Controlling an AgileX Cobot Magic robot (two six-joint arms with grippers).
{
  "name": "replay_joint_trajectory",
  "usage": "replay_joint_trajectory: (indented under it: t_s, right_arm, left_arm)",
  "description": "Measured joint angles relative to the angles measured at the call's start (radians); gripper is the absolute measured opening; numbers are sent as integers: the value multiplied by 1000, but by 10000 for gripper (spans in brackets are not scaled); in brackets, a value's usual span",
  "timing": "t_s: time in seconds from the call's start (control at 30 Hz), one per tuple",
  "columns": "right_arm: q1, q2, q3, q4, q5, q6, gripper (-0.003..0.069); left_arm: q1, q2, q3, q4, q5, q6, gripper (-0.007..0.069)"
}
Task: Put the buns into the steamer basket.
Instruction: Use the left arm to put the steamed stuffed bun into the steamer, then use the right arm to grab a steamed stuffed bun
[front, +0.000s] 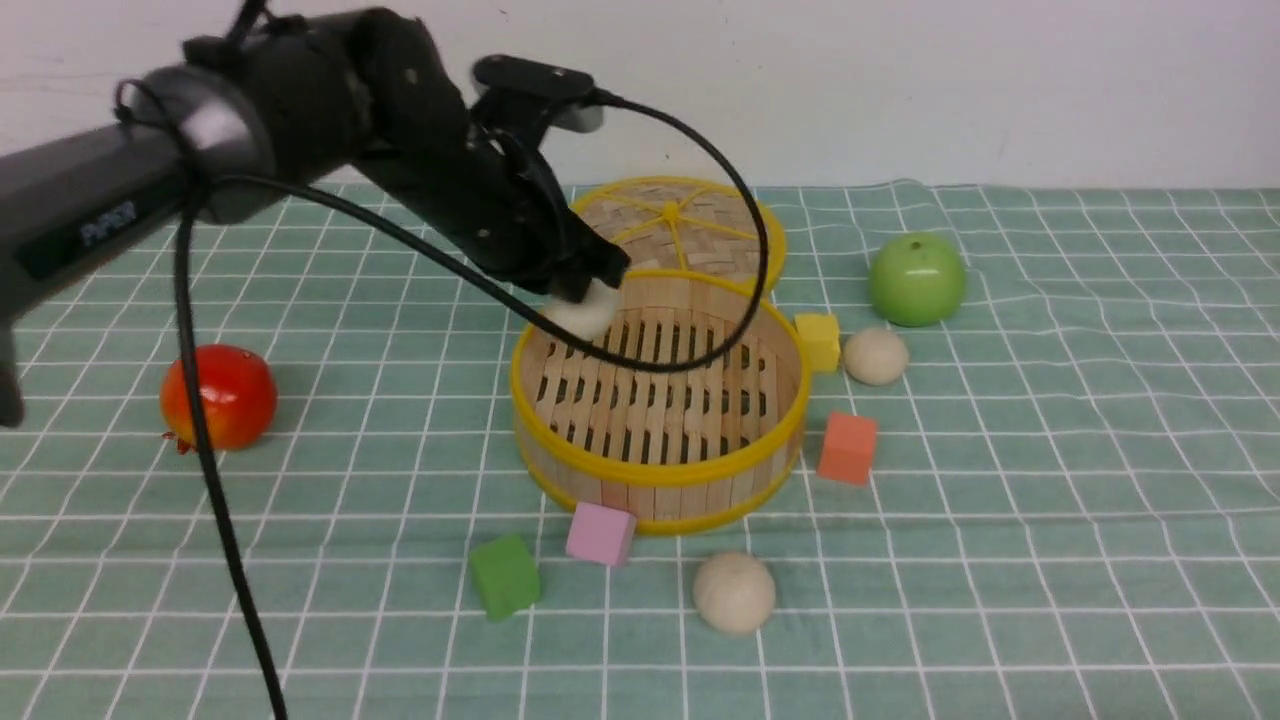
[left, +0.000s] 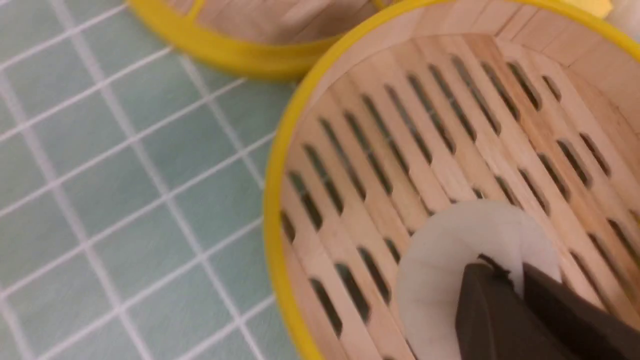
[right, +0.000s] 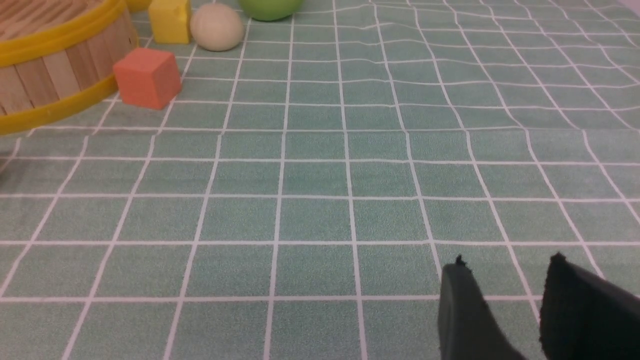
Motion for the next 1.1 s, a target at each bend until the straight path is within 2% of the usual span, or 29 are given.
replay_joint_trajectory:
  t_s: [0.17,0.23,0.33,0.47,0.6,0.7,0.87,0.9,0.93,1.0,1.03,1.1]
  right_arm:
    - [0,0,0,0,0,0,240]
    - [0,0,0,0,0,0,240]
    - [0,0,0,0,0,0,240]
    - [0,0,0,0,0,0,240]
    - [0,0,0,0,0,0,240]
    - [0,0,0,0,0,0,240]
    - [0,0,0,0,0,0,240]
    - [0,0,0,0,0,0,240]
    - [0,0,0,0,0,0,240]
    - [0,0,0,0,0,0,240]
    - [0,0,0,0,0,0,240]
    - [0,0,0,0,0,0,240]
  left_arm:
    - [-4,86,0,51,-56,2,11]
    - [-4,117,0,81,-62,-6,49]
    - [-4,125,0,110,-69,-34,134]
    - [-4,113,-5,125,-63,-77,302]
    - [-4,32,-28,125,2,-128,410]
    - [-4,-61,-38,125,45,-145,384]
    - [-4,-353,-24,92,167,-190,43]
    - [-4,-416,-4,81,177,-191,7]
    - [-4,-430,15,75,180,-191,-6]
    - [-4,-631,164,24,159,-190,-14]
    - [-4,-631,178,24,159,-190,-14]
    - [-4,-802,355,-9,92,-190,-14]
